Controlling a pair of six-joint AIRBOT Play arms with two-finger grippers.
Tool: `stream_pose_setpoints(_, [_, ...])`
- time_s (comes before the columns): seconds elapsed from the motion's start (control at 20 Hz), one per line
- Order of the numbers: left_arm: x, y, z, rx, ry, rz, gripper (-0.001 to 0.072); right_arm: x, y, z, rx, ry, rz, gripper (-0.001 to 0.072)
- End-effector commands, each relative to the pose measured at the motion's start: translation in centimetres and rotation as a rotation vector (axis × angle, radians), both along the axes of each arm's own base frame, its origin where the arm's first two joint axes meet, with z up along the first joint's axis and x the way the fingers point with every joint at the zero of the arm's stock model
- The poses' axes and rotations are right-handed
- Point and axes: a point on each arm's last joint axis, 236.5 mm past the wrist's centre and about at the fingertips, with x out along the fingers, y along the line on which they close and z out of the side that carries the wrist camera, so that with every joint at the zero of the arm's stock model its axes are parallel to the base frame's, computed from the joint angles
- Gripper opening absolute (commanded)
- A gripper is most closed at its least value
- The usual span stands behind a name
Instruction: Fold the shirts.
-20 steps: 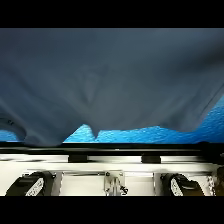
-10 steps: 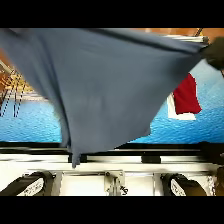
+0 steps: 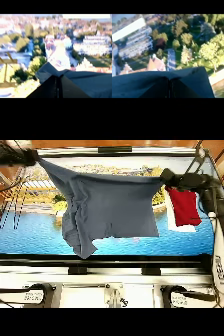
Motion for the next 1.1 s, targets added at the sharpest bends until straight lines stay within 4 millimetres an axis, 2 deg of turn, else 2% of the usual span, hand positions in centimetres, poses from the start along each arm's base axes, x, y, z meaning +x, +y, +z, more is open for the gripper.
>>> stream_pose_setpoints(0.0, [-0.5,-1.9,-8.7,-0.032,0.255,-0.059,0.0034,0.4,1.0,-5.5,0.061,0.116,-0.012,0.0071])
stream_pose_setpoints(0.05, [-1.1,-2.2,-10.5,-0.035,0.322,-0.069,0.0045,0.5,1.1,-5.6,0.068,0.117,-0.013,0.0101])
stream_pose_setpoints(0.1, [-1.8,-2.4,-11.6,-0.035,0.369,-0.077,0.0175,0.5,1.0,-5.0,0.073,0.108,-0.014,0.0250])
stream_pose_setpoints(0.15, [-2.6,-2.2,-12.2,-0.029,0.412,-0.084,0.0480,0.3,0.5,-3.9,0.058,0.097,0.000,0.0489])
stream_pose_setpoints(0.2, [-3.6,-1.7,-12.3,-0.013,0.450,-0.088,0.0720,-0.2,-0.1,-2.4,0.018,0.084,0.040,0.0547])
stream_pose_setpoints(0.3, [-6.1,1.6,-12.5,0.071,0.558,-0.053,0.0718,-2.5,-3.1,0.1,-0.129,0.110,0.108,0.0547])
stream_pose_setpoints(0.35, [-8.0,3.5,-12.8,0.087,0.640,-0.011,0.0678,-4.3,-5.3,0.7,-0.202,0.160,0.105,0.0546])
stream_pose_setpoints(0.4, [-10.0,4.8,-13.2,0.069,0.730,0.023,0.0526,-6.7,-7.8,0.7,-0.271,0.237,0.094,0.0546])
stream_pose_setpoints(0.45, [-12.2,5.4,-13.9,0.021,0.830,0.051,0.0397,-9.3,-9.9,0.2,-0.324,0.335,0.088,0.0546])
stream_pose_setpoints(0.5, [-14.0,5.1,-14.5,-0.026,0.905,0.033,0.0395,-12.1,-11.7,-0.8,-0.375,0.447,0.114,0.0546])
stream_pose_setpoints(0.6, [-16.6,4.0,-16.1,-0.118,0.971,-0.005,0.0403,-16.7,-13.6,-3.0,-0.361,0.627,0.151,0.0546])
stream_pose_setpoints(0.65, [-17.7,3.5,-17.2,-0.150,0.981,-0.007,0.0423,-18.2,-13.7,-4.2,-0.309,0.684,0.148,0.0546])
stream_pose_setpoints(0.7, [-19.0,2.9,-18.7,-0.180,0.985,-0.003,0.0527,-19.3,-13.4,-5.5,-0.243,0.722,0.141,0.0546])
stream_pose_setpoints(0.8, [-21.4,2.0,-22.0,-0.216,0.983,0.017,0.0550,-20.3,-11.4,-7.5,-0.118,0.746,0.159,0.0546])
stream_pose_setpoints(0.95, [-24.6,0.5,-25.7,-0.255,1.009,-0.018,0.0547,-19.5,-7.9,-8.5,0.012,0.686,0.219,0.0546])
stream_pose_setpoints(1.05, [-25.5,-0.1,-27.0,-0.281,1.026,-0.019,0.0546,-18.4,-7.6,-8.4,0.032,0.640,0.205,0.0546])
